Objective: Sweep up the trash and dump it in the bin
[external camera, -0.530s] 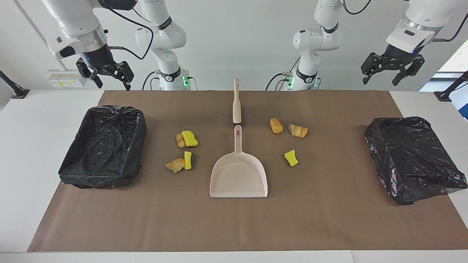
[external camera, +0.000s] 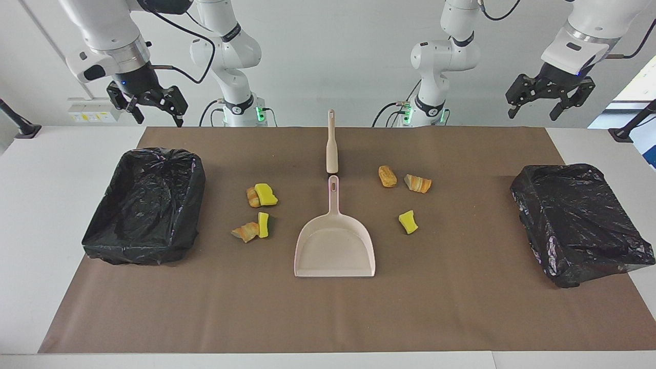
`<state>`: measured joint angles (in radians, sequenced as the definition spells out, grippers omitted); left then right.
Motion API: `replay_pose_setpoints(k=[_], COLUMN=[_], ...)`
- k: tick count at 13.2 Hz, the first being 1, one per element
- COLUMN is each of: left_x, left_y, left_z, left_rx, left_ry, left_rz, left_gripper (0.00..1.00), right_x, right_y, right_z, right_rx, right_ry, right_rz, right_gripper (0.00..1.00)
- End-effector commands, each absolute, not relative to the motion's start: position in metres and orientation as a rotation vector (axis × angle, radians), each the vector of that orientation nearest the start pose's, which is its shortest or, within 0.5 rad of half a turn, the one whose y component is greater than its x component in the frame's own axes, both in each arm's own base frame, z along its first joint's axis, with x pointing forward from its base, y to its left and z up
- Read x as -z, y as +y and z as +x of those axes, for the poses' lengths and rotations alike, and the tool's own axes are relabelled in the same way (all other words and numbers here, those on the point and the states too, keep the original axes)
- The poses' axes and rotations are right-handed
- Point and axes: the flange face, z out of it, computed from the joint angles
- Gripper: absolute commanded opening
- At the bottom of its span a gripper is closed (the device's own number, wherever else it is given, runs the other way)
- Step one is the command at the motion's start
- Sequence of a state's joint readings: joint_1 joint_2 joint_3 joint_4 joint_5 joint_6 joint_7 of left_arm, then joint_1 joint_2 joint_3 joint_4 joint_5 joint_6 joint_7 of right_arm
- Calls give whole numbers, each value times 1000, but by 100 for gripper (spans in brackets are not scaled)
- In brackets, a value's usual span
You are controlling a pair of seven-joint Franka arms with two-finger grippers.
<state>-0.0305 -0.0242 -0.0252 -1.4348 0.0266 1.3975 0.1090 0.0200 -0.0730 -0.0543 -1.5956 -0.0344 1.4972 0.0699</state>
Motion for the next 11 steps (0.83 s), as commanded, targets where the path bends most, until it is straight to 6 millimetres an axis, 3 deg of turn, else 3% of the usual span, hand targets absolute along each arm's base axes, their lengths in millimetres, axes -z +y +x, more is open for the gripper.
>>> replay_pose_setpoints(k=[1,11], left_x=[-687,-685], left_y=[-22,-30], left_z=[519,517], left_rx=[-28,-37], left_ry=[244,256], left_rz=[-3092,-3092], left_gripper=[100,100], right_x=[-646,-647], right_y=[-25,-25], right_z=[520,520], right_rx=[-12,-10], right_ry=[141,141], right_rz=[-3168,-3168], right_gripper=[100,100])
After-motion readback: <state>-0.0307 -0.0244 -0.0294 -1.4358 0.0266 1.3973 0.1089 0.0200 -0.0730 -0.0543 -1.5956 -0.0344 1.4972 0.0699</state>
